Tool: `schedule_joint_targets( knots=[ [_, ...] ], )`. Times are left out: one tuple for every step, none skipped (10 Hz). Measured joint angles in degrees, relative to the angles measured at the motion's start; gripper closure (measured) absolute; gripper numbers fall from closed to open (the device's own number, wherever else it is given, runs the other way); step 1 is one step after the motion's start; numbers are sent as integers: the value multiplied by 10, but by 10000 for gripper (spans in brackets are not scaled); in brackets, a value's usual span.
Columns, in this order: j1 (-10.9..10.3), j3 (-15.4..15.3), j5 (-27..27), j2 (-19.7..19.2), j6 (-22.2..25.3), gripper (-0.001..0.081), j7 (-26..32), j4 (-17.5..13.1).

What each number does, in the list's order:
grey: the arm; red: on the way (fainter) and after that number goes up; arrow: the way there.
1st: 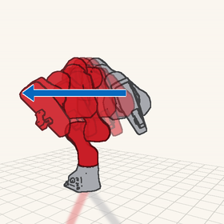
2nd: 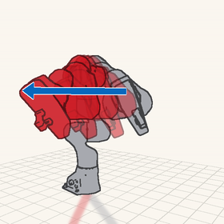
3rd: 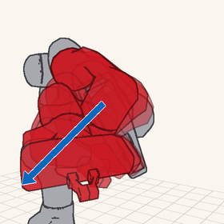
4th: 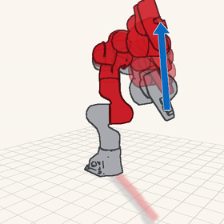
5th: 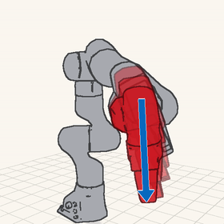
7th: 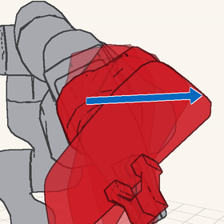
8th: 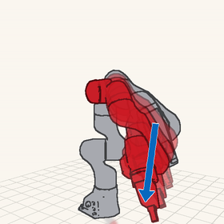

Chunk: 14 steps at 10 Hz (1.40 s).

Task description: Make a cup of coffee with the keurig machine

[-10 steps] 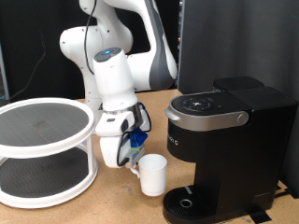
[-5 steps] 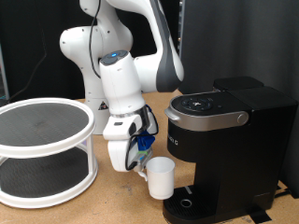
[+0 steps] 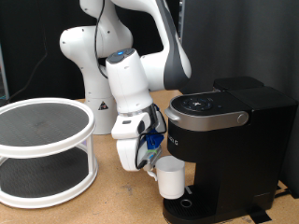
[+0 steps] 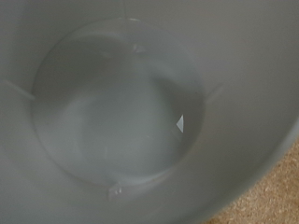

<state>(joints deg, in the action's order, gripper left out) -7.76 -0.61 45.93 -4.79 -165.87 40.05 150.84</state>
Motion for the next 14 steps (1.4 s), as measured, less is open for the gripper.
schedule_joint_targets(
  knots=[
    [0,-2,0,0,0,739,0,-2],
    [0,-3,0,0,0,739,0,-3],
    [0,-3,0,0,0,739,0,-4],
    [0,-4,0,0,0,739,0,-5],
    [0,-5,1,0,0,739,0,-6],
    [0,-5,2,0,1,739,-1,-8],
    [0,-6,2,0,1,739,-1,-10],
    [0,-6,2,-2,1,739,-3,-12],
    [0,-7,2,-3,1,739,-5,-15],
    [0,-7,2,-7,1,739,-7,-19],
    [0,-8,2,-12,2,739,-8,-24],
    [0,-8,2,-16,2,739,-9,-26],
    [0,-8,2,-18,2,739,-9,-28],
    [0,-9,2,-21,2,739,-9,-29]
  ],
)
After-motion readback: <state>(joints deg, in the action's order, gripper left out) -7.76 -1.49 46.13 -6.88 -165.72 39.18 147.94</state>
